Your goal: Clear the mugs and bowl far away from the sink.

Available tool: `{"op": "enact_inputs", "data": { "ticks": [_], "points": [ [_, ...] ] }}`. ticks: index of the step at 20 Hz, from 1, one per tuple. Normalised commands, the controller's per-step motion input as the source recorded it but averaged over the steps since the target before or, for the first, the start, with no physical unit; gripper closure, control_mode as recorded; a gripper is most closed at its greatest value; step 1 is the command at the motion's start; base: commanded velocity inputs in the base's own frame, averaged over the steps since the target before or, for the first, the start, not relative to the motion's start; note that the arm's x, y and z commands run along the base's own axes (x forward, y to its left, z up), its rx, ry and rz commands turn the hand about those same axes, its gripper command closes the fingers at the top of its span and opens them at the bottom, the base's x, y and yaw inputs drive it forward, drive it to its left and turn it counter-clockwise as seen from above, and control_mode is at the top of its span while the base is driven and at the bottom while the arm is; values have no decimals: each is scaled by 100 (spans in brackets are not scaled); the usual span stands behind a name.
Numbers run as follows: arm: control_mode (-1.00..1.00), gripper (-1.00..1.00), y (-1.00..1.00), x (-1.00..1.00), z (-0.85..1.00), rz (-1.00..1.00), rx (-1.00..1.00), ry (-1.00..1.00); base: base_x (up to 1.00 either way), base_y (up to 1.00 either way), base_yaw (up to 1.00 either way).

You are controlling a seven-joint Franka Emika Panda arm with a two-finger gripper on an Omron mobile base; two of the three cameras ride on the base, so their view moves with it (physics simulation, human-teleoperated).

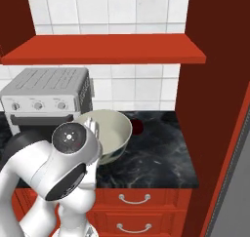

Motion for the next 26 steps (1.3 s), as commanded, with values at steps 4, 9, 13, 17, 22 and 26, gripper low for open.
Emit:
{"op": "enact_inputs", "data": {
  "ticks": [4,9,13,17,22,26],
  "points": [
    [100,100,0,0,0,0,0,0,57,49,-1],
    [100,100,0,0,0,0,0,0,48,56,-5],
    [-100,100,64,67,-22,-16,-13,5,0,0,0],
    [-100,100,55,78,-39,-15,-12,14,0,0,0],
    [-100,100,-4,65,-29,1,-1,11,0,0,0],
    [-100,100,-29,43,-24,11,0,5,0,0,0]
  ]
}}
